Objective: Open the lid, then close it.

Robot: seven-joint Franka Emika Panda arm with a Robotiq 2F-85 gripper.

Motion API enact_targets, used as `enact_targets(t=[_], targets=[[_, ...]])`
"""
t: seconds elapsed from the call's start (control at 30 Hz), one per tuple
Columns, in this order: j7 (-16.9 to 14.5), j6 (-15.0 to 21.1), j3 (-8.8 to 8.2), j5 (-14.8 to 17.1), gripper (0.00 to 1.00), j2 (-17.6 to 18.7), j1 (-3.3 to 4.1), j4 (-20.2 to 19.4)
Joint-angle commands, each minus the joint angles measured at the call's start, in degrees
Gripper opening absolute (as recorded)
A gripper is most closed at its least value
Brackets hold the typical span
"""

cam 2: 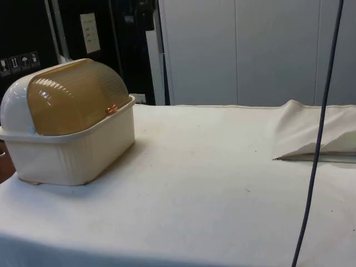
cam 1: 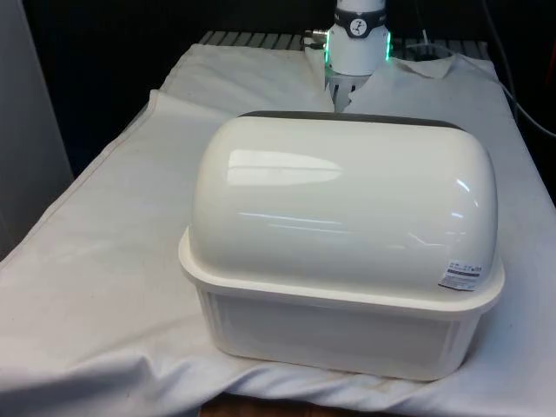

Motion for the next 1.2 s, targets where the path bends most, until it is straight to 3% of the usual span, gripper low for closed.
enact_targets(t=[0.0,0.1,0.27,0.3,0.43,0.6,0.97,1.17], targets=[[0.06,0.06,0.0,-0.11,0.99,-0.34,0.06,-0.34],[0.11,0.06,0.0,-0.11,0.9,-0.4,0.06,-0.4],[0.11,0.06,0.0,-0.17,0.6,-0.46,0.06,-0.46],[0.11,0.06,0.0,-0.17,0.49,-0.52,0.06,-0.52],[0.11,0.06,0.0,-0.17,0.33,-0.52,0.06,-0.52],[0.06,0.11,0.0,-0.11,0.0,-0.57,0.06,-0.57],[0.0,0.0,0.0,0.0,0.0,-1.03,0.0,-1.09],[-0.23,2.41,-0.11,0.0,0.0,-1.83,-0.06,-2.81]])
